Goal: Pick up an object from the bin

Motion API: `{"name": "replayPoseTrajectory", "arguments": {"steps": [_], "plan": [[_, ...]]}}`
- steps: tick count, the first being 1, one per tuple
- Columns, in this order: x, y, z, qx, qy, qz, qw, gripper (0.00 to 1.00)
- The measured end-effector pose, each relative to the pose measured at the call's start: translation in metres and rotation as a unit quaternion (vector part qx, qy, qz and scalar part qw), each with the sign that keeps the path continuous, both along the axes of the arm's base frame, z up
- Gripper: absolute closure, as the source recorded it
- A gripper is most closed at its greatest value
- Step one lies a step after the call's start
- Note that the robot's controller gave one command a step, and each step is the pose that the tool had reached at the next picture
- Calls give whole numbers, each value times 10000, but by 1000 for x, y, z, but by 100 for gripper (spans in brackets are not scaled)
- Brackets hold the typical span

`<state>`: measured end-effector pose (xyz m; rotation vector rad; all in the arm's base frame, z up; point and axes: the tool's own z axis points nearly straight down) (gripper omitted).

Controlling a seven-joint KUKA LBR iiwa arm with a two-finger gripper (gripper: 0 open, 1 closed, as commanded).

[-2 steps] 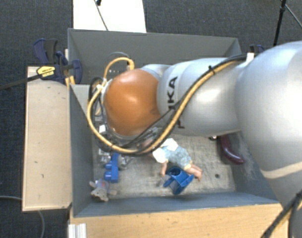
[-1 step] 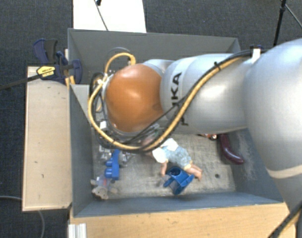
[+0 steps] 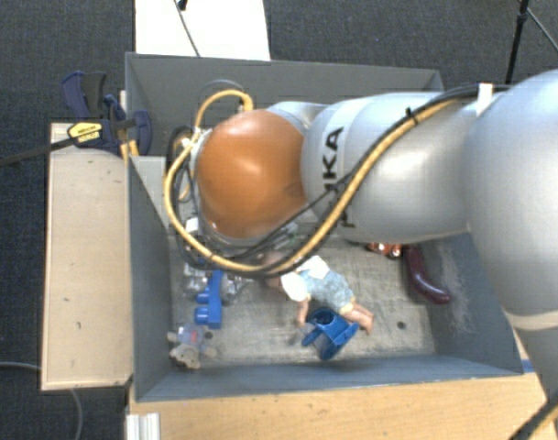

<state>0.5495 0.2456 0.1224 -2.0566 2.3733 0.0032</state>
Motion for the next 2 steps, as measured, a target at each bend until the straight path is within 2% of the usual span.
{"name": "replayPoseTrajectory", "arguments": {"steps": [2], "plan": [[1,1,24,11,-29,-18,10000,100]]}}
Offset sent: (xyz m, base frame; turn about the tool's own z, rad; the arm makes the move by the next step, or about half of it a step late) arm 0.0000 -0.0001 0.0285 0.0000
